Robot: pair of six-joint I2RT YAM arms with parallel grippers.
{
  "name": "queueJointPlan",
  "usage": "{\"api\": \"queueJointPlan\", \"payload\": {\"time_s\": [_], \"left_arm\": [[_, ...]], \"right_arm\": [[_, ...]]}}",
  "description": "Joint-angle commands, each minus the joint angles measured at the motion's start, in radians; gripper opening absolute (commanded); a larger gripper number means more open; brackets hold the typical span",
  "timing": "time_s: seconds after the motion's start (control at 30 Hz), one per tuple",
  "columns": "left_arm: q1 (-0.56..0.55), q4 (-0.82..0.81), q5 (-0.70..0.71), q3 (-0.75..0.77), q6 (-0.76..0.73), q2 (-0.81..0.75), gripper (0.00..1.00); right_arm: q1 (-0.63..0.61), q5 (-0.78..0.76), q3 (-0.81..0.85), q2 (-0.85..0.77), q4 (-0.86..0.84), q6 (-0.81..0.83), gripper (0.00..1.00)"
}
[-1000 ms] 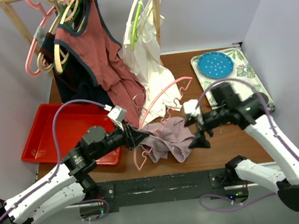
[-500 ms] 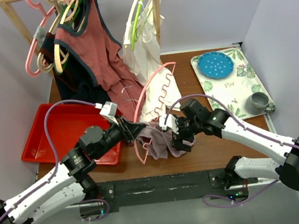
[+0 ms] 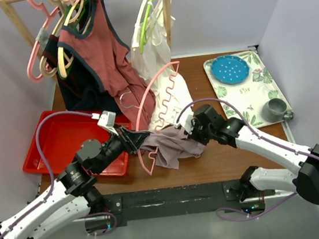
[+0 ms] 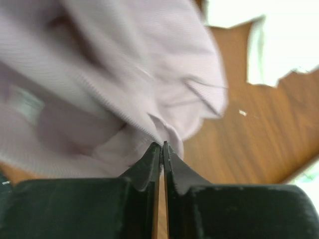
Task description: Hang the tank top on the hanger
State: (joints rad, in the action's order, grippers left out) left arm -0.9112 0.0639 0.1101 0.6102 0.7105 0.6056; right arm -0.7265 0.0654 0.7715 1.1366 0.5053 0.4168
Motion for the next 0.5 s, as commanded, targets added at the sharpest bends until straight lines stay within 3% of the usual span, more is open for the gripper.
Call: {"api": "queueJointPlan", "payload": {"time_s": [0.0,0.2,0.47], "left_arm": [[0.0,-0.067,-0.082,0.017,-0.107,-0.061,0.0],[0.002,0.046,-0.248,0.029,-0.287,-0.087,0.0],[0.002,0.181,-0.339,0.075,-0.443,-0.06,0.0]], "right_arm": [[0.133,-0.027,0.046,-0.041,-0.036,-0.064,0.0],[0.334,0.063,0.126,-0.08,-0.057,-0.105,0.0],[0.525,0.139,0.328,-0.061,-0.019,-0.139,0.0]]}}
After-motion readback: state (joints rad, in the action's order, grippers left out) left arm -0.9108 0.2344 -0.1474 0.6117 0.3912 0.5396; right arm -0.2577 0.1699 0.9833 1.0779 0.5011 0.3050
